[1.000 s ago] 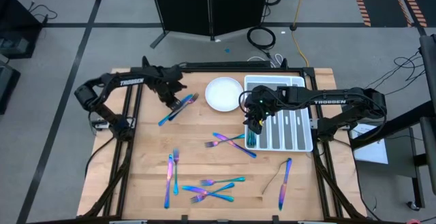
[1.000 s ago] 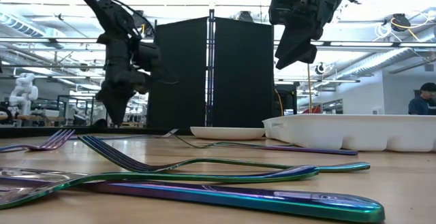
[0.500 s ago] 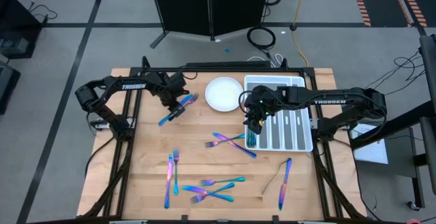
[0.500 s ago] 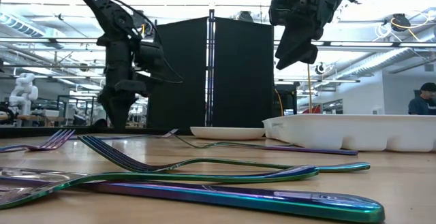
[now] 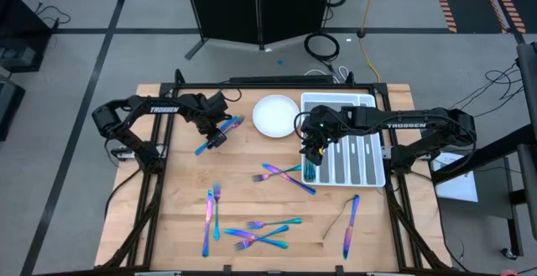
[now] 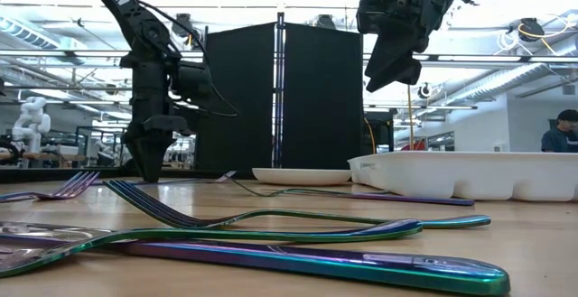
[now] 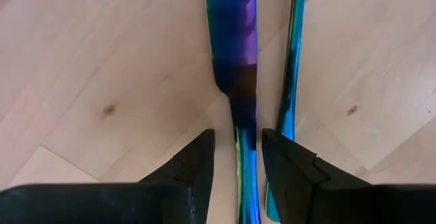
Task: Sort silverware
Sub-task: Put the purple table knife on the white silverware tray
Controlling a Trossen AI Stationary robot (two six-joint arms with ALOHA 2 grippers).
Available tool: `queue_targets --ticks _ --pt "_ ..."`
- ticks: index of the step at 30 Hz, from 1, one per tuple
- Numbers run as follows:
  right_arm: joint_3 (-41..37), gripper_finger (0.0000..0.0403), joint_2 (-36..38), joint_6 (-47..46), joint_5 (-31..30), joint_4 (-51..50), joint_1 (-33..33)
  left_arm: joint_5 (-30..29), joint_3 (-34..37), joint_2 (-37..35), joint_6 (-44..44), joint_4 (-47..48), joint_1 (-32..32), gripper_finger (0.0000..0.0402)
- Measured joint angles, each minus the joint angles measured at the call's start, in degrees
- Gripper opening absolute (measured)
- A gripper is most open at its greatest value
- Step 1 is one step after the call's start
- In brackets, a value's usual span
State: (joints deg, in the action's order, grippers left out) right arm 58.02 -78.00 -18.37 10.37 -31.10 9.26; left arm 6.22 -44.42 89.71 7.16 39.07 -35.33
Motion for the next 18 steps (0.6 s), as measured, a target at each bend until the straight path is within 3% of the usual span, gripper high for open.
queue_targets --ticks 5,12,18 --pt "0.0 0.0167 0.0 -0.02 0.0 0.01 0.0 -0.97 0.06 0.02 -0.01 -0.37 0.82 0.0121" --pt "0.0 0.0167 0.0 -0.91 -0.02 0.01 0.0 -9.25 0.52 0.04 0.05 -2.33 6.68 0.0079" --pt "0.0 0.0167 0.0 -1.01 -0.02 0.01 0.0 -7.19 0.59 0.07 0.21 -2.7 6.85 0.0051"
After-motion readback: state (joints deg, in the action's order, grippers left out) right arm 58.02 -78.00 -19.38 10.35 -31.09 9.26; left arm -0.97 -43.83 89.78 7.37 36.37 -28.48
